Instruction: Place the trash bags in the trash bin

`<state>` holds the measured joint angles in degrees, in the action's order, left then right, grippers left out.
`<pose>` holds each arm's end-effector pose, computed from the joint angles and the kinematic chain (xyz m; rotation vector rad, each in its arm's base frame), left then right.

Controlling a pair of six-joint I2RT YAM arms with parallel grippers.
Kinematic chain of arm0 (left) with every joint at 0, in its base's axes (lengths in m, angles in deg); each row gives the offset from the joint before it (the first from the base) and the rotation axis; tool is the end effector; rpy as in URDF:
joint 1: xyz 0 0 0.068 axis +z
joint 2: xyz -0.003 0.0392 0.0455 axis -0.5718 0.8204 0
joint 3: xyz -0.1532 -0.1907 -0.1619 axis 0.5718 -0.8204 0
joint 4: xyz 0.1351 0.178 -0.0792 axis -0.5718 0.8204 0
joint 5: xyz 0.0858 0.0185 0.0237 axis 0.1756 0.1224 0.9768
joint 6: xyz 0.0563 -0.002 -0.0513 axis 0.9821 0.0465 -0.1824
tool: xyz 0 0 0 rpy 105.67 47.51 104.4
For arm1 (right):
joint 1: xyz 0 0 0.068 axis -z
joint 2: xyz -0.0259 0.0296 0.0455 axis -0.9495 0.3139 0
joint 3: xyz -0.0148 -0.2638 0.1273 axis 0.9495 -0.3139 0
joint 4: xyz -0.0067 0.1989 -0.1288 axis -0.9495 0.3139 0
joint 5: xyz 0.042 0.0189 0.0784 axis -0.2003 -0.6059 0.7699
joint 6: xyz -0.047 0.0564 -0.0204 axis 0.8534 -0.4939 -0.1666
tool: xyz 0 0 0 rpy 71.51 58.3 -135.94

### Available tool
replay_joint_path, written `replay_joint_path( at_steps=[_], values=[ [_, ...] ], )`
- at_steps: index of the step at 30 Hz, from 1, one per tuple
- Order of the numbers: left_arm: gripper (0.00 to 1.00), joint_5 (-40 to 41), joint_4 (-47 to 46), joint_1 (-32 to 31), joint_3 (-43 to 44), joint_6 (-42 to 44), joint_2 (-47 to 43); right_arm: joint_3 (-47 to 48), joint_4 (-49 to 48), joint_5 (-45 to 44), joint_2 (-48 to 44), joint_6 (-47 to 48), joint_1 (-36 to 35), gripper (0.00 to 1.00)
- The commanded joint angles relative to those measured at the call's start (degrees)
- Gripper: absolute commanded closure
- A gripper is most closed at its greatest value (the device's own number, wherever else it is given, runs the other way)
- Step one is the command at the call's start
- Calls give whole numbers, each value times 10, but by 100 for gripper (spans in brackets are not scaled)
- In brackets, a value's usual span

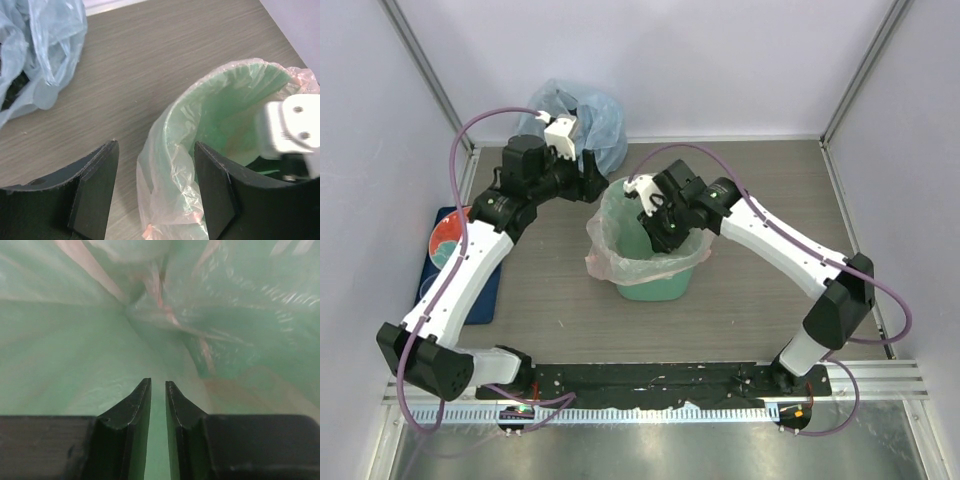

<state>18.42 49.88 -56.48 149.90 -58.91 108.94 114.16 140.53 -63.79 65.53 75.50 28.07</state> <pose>0.2577 -0.1180 0.4180 0.3379 1.9504 -0.5964 0.2335 0.2397 0.3449 -1.1476 2.2565 0.5082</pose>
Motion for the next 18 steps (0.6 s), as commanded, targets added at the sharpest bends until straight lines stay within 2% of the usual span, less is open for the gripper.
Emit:
replay_joint_path(
  at_steps=[1, 4, 7, 8, 18],
  values=[
    [33, -45, -25, 4, -13, -42, -9, -9, 49, -6, 19, 56, 3, 77],
    [33, -53, -20, 4, -16, -45, 4, -25, 43, -3, 47, 71, 1, 81],
    [33, -43, -13, 4, -19, -46, 15, -30, 32, -1, 69, 84, 1, 92],
    [33, -44, -10, 4, -19, -47, 18, -30, 30, -1, 84, 85, 2, 99],
    [34, -43, 8, 4, -14, -46, 48, -14, 63, -20, 172, 87, 1, 99]
  ],
)
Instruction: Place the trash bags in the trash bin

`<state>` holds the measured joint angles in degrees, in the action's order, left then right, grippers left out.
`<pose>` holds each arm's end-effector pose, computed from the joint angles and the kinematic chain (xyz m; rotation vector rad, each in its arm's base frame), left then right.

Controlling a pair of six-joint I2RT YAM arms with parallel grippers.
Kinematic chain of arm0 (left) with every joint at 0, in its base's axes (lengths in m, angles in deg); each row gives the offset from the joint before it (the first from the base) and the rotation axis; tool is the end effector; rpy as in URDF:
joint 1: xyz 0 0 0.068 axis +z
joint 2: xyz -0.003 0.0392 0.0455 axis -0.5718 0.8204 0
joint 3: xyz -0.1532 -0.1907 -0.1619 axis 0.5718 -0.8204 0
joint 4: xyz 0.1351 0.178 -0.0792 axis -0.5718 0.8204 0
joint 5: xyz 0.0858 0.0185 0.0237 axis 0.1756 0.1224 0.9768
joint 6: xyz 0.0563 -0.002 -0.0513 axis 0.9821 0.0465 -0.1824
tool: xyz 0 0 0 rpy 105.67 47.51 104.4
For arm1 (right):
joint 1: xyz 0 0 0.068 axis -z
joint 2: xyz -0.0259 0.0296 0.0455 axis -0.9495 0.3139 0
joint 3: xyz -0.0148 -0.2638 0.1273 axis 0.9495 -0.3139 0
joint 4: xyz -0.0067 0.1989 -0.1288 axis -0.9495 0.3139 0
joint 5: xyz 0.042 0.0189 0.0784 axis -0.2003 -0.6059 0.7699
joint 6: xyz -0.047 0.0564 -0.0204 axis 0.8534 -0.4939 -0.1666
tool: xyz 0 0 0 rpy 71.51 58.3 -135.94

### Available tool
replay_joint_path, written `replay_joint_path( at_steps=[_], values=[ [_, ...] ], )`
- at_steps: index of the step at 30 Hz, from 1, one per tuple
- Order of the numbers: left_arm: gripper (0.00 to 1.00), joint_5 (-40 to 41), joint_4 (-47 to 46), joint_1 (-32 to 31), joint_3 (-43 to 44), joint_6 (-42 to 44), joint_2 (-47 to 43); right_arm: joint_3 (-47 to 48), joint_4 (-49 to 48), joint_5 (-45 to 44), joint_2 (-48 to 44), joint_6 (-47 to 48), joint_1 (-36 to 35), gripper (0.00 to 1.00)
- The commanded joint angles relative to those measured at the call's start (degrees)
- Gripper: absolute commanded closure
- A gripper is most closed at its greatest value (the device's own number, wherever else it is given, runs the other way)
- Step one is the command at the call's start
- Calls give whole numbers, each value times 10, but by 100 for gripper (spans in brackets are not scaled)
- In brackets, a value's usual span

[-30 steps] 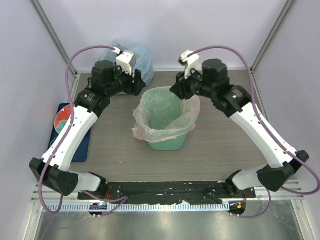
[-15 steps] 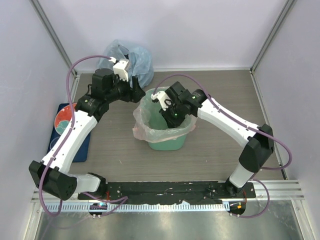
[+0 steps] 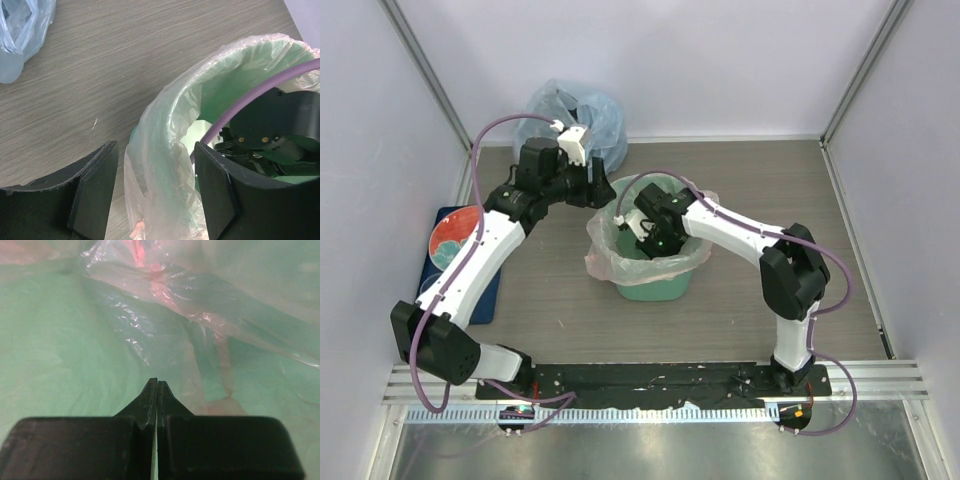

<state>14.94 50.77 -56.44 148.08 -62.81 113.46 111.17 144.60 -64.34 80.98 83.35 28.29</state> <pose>0.2761 -0.1291 0.3841 0.3066 2.0963 -0.6852 0.2593 0.2615 0.2354 -1.4361 2.5302 0.3572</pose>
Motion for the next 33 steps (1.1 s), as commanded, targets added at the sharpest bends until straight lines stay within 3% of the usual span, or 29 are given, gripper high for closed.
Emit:
replay_joint_path(
  at_steps=[1, 15, 23, 33],
  values=[
    [34, -8, -1, 4, 4, -8, 5, 17, 25, -18, 25, 11, -1, 99],
    [34, -15, 9, 13, 34, -27, 24, 26, 58, -67, 136, 52, -1, 99],
    [34, -18, 15, 19, 28, -34, 20, 42, 104, -51, 186, 72, -2, 99],
    [33, -19, 4, 20, 15, -45, 8, 85, 107, -38, 152, 52, -1, 99]
  ],
)
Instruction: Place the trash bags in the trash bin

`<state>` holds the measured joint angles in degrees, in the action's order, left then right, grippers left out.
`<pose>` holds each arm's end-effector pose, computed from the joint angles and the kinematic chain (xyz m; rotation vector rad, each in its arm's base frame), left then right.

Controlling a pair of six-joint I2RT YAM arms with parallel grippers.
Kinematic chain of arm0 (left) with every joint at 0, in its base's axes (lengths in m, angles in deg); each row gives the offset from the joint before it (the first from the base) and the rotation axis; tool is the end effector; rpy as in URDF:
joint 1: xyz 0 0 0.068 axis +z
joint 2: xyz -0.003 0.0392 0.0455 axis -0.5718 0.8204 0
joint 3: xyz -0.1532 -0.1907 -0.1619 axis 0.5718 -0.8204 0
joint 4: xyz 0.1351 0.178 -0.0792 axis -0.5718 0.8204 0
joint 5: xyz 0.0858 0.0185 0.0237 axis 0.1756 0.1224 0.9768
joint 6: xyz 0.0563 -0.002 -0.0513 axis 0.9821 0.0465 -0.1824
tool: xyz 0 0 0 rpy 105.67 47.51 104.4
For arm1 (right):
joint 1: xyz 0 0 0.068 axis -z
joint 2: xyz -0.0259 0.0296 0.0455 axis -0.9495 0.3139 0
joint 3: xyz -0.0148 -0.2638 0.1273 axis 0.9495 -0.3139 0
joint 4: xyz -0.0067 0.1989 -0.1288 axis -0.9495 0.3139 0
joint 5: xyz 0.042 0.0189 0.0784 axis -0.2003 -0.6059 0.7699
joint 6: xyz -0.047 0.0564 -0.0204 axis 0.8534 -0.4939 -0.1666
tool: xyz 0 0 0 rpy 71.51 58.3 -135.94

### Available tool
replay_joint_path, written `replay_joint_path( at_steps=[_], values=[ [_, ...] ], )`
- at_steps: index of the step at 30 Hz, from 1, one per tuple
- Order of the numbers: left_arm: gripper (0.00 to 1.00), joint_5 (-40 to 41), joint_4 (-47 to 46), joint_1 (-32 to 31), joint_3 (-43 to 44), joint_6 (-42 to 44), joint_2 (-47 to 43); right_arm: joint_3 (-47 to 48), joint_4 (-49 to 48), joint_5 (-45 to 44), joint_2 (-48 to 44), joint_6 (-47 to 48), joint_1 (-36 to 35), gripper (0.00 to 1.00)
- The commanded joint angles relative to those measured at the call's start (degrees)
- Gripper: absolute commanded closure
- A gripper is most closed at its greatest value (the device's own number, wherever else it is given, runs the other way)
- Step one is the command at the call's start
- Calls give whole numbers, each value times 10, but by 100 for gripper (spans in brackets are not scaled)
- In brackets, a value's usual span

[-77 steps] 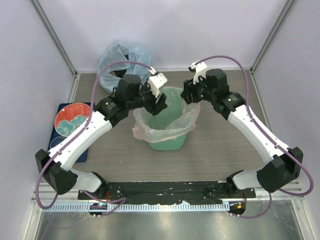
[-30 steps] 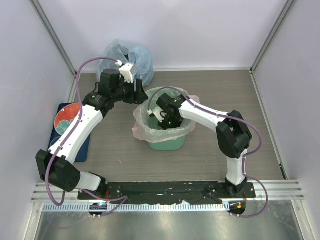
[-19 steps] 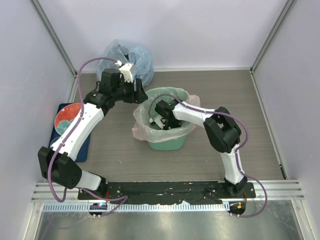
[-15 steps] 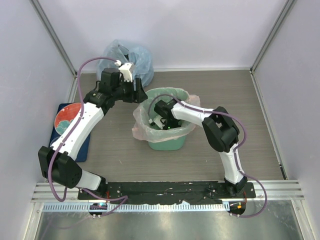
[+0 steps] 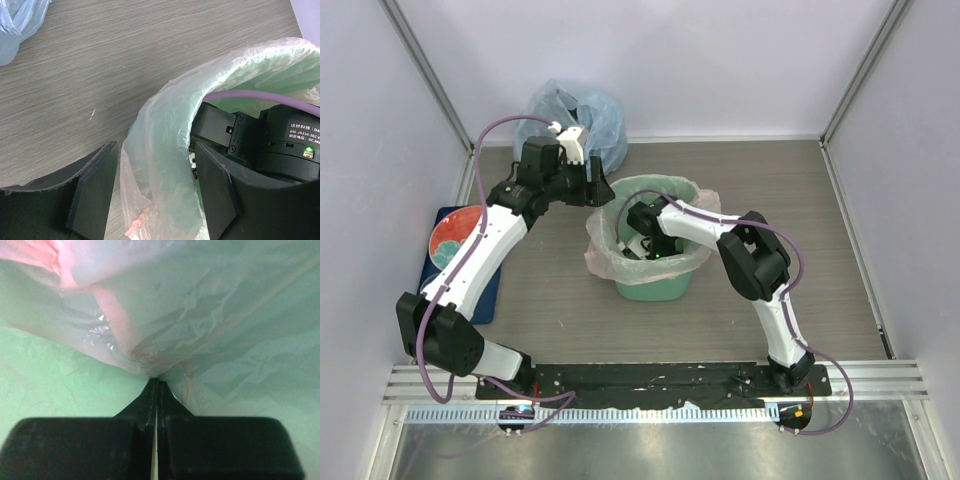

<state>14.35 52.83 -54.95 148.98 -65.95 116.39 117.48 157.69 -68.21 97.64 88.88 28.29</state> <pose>0.2896 -0.1263 0.3704 0.2210 2.1843 -0.7037 0.2707 0.2664 0.1549 1.5501 -2.5397 -0.1259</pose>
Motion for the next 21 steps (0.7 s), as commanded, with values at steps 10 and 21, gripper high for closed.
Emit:
replay_joint_path(
  at_steps=[10, 21],
  values=[
    [33, -24, -27, 5, 12, -16, -23, 13, -44, 25, -98, -9, -5, 99],
    [33, -37, -52, 32, 6, -16, -45, 45, -61, 51, -178, -18, -8, 99]
  ],
)
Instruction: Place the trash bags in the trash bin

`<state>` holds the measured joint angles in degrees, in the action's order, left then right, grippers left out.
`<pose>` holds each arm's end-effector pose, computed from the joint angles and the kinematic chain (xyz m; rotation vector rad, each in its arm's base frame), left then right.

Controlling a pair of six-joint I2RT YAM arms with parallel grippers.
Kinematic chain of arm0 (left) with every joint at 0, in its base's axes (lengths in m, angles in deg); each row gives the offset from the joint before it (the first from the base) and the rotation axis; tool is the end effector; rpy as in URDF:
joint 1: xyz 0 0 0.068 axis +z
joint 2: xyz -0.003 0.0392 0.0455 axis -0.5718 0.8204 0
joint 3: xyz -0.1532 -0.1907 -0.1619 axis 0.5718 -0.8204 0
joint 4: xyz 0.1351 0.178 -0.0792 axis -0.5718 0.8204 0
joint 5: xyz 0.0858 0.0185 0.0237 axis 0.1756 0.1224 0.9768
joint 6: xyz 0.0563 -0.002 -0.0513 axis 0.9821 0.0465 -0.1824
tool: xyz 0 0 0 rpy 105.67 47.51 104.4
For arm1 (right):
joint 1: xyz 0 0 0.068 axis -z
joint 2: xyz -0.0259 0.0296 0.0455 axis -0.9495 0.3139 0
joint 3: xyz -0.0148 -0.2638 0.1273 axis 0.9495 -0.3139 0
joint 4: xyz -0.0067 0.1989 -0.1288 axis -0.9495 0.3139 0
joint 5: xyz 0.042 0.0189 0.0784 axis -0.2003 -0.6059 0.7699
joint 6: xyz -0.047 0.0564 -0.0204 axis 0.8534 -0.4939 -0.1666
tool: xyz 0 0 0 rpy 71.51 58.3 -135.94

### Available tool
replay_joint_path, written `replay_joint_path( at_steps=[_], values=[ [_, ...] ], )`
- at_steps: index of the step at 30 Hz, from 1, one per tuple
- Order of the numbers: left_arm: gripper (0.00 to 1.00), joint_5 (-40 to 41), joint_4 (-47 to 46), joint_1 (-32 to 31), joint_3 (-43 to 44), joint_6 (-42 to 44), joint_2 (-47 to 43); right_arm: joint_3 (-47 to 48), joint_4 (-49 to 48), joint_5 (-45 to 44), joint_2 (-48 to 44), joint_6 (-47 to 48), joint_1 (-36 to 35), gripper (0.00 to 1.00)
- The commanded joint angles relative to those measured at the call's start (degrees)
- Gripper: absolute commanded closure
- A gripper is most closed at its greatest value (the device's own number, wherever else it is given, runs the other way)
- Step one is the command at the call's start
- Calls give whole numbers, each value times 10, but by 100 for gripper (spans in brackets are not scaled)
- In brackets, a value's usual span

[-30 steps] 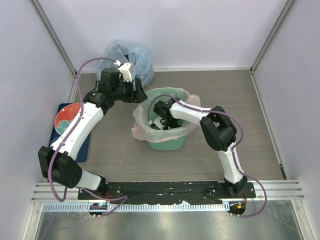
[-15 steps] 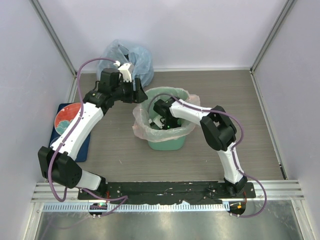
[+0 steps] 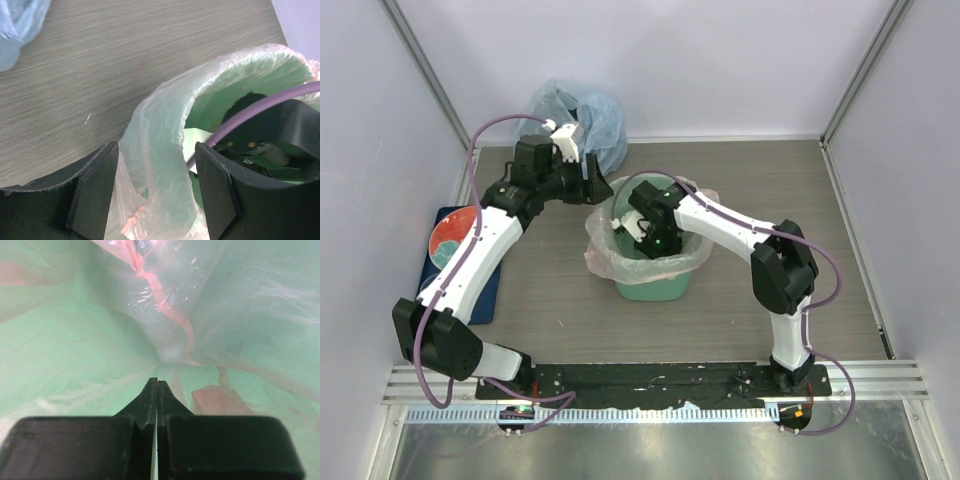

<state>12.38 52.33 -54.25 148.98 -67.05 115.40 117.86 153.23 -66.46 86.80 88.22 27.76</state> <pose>0.2862 -0.1233 0.3769 0.2115 2.1618 -0.7471 0.2651 0.2686 0.2246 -1.6012 2.5778 0.2604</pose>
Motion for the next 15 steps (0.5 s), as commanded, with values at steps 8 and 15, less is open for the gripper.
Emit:
replay_joint_path(
  at_steps=[8, 15],
  values=[
    [32, -50, -76, 73, -8, -24, -58, 47, -100, 74, -204, -16, 7, 77],
    [31, -70, -84, 101, -23, -41, -61, -4, -44, 271, -345, 135, 8, 65]
  ],
)
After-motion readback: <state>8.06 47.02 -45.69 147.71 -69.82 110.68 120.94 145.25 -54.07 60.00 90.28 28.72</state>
